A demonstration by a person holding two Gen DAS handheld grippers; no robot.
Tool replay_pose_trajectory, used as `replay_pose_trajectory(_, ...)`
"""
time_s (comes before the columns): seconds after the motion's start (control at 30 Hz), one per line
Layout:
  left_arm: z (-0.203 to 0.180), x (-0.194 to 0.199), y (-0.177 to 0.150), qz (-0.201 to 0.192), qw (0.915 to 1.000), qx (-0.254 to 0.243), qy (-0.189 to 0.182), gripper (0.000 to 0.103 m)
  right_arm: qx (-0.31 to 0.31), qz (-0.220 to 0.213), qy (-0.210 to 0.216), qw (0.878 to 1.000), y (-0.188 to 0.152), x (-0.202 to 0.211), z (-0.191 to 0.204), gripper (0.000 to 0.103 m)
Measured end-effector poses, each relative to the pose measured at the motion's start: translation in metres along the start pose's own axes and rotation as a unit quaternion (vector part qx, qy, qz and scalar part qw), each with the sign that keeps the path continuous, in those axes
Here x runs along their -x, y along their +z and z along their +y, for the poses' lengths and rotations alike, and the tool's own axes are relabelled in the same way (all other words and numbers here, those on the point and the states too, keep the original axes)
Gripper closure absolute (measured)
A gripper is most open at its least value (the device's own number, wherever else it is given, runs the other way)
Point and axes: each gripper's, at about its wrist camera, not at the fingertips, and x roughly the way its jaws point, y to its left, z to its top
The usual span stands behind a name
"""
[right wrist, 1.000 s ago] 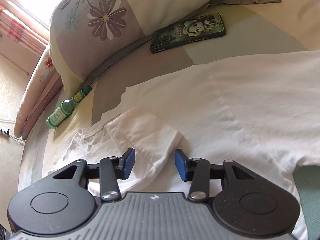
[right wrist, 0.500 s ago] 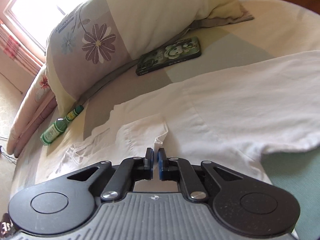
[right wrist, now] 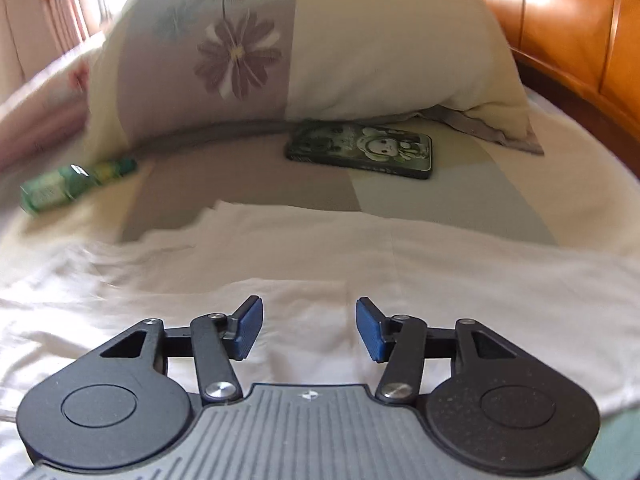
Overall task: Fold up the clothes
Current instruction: 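Lift the sleeve with the right gripper, fold it over the body, release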
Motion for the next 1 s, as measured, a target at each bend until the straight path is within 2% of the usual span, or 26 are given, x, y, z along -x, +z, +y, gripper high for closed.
replay_pose_trajectory(0.07,0.0,0.0,0.0,-0.001,1.0,-0.001,-0.003,0.001,0.024,0.016,-0.016,0.999,0.003,-0.019,0.0,0.046)
replay_pose_trajectory(0.1,0.001,0.0,0.0,-0.001,1.0,-0.001,-0.005,0.001,0.03,0.011,-0.008,0.999,0.003,-0.019,0.0,0.048)
replay_pose_trajectory(0.13,0.001,0.0,0.0,-0.001,1.0,0.0,-0.005,0.001,0.037,0.006,-0.002,0.999,0.003,-0.019,-0.001,0.071)
replay_pose_trajectory(0.17,0.002,-0.001,0.0,-0.001,1.0,0.0,-0.005,0.001,0.042,0.003,0.0,0.999,0.003,-0.018,0.0,0.079)
replay_pose_trajectory(0.2,0.002,-0.001,0.0,-0.001,1.0,0.001,-0.004,0.001,0.047,0.0,0.001,0.999,0.004,-0.017,0.0,0.091)
replay_pose_trajectory(0.23,0.002,-0.001,0.0,0.0,1.0,0.002,-0.003,0.001,0.049,-0.005,-0.003,0.999,0.005,-0.018,0.0,0.093)
replay_pose_trajectory(0.4,0.002,-0.001,0.001,0.003,1.0,0.001,0.001,0.001,0.025,-0.026,-0.045,0.998,0.016,-0.022,-0.008,0.093)
replay_pose_trajectory(0.47,0.003,0.0,0.002,0.002,1.0,0.0,-0.001,0.001,0.013,-0.038,-0.024,0.999,0.015,-0.008,-0.006,0.092)
replay_pose_trajectory(0.53,0.005,0.003,0.004,0.001,1.0,-0.001,-0.005,0.001,0.045,-0.055,0.011,0.997,0.008,0.015,0.011,0.09)
replay_pose_trajectory(0.6,0.01,0.008,0.007,0.0,0.9999,0.003,-0.011,0.001,0.087,-0.038,0.063,0.993,-0.002,0.03,0.035,0.088)
replay_pose_trajectory(0.7,0.019,0.021,0.013,-0.005,1.0,0.002,-0.006,0.001,0.153,0.004,0.151,0.977,-0.022,0.045,0.084,0.087)
replay_pose_trajectory(0.8,0.033,0.036,0.019,-0.014,0.9999,0.003,0.003,0.001,0.197,0.024,0.2,0.96,-0.04,0.042,0.133,0.087)
replay_pose_trajectory(0.83,0.04,0.04,0.02,-0.015,0.9998,0.012,0.005,0.001,0.21,0.028,0.211,0.954,-0.045,0.04,0.149,0.087)
replay_pose_trajectory(0.9,0.054,0.047,0.022,-0.018,0.9993,0.03,0.01,0.001,0.22,0.025,0.206,0.953,-0.051,0.029,0.174,0.084)
replay_pose_trajectory(1.0,0.069,0.051,0.023,-0.014,0.9984,0.049,0.024,0.001,0.214,0.024,0.172,0.961,-0.06,0.018,0.192,0.08)
